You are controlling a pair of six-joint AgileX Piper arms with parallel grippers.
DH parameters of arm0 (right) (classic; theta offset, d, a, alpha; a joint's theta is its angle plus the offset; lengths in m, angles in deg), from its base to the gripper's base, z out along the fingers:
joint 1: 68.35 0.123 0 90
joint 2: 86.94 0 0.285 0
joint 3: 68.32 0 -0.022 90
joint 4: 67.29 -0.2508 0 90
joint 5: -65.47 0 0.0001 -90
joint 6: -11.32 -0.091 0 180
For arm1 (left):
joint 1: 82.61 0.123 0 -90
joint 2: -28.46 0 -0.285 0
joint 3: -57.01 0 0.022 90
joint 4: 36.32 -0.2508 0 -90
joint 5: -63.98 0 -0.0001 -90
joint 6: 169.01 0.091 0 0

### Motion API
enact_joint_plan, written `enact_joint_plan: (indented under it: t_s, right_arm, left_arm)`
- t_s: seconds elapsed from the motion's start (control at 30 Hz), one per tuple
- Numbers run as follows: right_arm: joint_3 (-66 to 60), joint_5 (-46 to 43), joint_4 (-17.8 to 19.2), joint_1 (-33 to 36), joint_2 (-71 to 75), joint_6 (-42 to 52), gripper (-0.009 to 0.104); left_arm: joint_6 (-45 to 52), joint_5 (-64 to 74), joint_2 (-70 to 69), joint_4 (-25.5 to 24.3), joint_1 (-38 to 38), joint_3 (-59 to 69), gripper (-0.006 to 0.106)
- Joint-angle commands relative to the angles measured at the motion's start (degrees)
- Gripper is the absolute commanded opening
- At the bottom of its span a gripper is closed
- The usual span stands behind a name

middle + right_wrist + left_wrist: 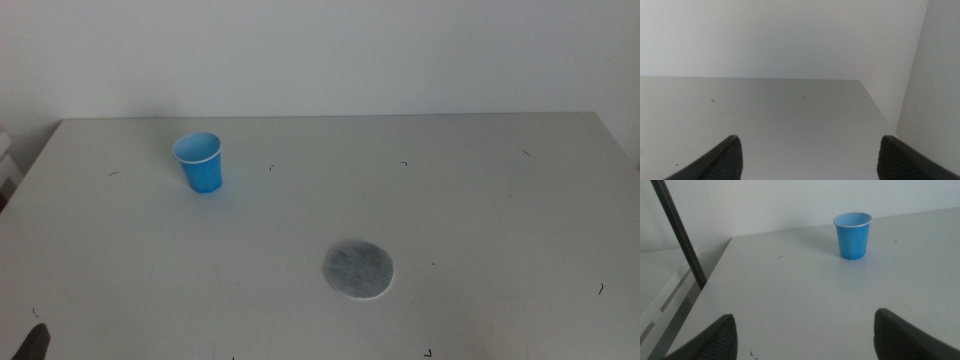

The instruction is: Place an empty cup on a cup mat.

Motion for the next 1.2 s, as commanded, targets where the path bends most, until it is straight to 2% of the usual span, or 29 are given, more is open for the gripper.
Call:
enact_joint_plan:
  t_s: [0.0, 0.3, 0.73, 1.17]
  right_arm:
    - [0.5, -4.3, 0.8, 0.0, 1.5, 0.3, 0.094]
    - [0.5, -4.3, 0.8, 0.0, 1.5, 0.3, 0.094]
    - [0.5, -4.3, 0.8, 0.0, 1.5, 0.3, 0.094]
    - [0.5, -4.3, 0.8, 0.0, 1.5, 0.3, 0.094]
  left_arm:
    - [-1.5, -4.2, 0.7, 0.2, -0.5, -3.0, 0.105]
    - [-2.2, 2.7, 14.3, 0.2, -0.5, -21.2, 0.105]
    - [-2.3, 22.1, 40.4, 4.0, -0.5, -58.7, 0.105]
    - [-2.5, 39.6, 67.4, 4.2, -0.5, -93.0, 0.105]
